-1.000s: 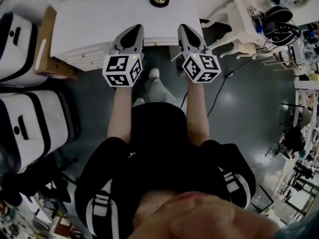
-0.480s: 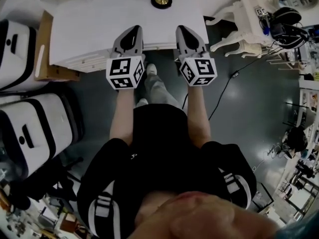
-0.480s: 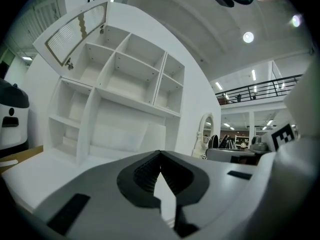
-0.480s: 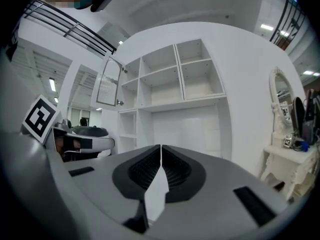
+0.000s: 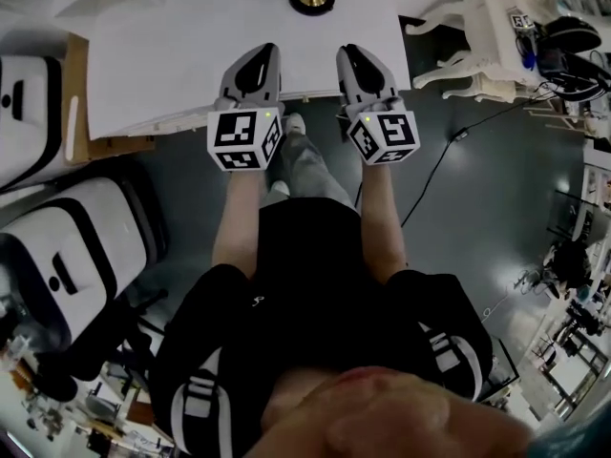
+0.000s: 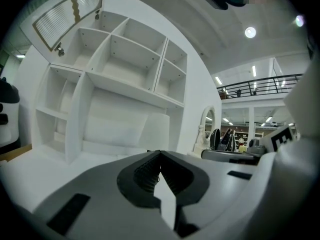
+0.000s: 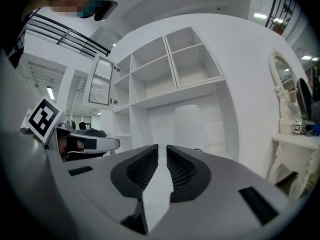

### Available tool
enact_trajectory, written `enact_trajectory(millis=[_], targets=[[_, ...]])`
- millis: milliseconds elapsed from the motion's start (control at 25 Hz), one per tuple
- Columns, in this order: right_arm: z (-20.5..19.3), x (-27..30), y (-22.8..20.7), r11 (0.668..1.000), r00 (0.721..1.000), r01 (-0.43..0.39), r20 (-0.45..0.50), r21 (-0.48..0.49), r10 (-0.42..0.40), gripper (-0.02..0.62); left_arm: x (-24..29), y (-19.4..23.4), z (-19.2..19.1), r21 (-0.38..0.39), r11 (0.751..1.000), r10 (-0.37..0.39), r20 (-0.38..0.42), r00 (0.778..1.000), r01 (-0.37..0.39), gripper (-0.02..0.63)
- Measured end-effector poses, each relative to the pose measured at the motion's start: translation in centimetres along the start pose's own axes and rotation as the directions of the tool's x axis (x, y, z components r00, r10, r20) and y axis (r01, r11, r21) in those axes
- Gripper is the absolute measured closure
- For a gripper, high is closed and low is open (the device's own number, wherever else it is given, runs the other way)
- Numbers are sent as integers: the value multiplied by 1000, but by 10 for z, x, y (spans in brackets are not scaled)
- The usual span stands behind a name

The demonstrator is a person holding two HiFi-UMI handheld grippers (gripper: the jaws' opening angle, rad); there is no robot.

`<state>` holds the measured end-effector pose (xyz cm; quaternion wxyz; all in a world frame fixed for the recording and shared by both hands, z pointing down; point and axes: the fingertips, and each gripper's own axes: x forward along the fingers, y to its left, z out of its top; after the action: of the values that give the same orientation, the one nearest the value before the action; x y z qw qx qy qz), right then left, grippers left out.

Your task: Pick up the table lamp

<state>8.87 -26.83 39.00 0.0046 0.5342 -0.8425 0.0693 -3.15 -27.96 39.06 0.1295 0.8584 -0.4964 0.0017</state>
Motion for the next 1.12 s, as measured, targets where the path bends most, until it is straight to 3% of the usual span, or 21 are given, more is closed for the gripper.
enact_trajectory(millis=[120,640,760,840,1120], targets=[[-14,17,-10,1000,1000,-17,-20,19,17,519,21,8,-13,-5,1000,-2,-28,1000,1,597],[-67,98,-68,999,997,-31,-74,-13,30,504,93,36,-62,-3,1000,-12,-129,992,12,597],[-81,115,-69,998,992,-65,-110,-27,62,442,101,45,-69,-10,1000,-3,-141,990,2,597],[-89,125,-72,997,990,-74,-123,-20,71,434,106,50,-73,-15,1000,4,-150,989,-6,597],[-114,165,-97,999,989,-38,-140,-6,37,434,125,63,-87,-28,999,19,-168,986,-24,597]])
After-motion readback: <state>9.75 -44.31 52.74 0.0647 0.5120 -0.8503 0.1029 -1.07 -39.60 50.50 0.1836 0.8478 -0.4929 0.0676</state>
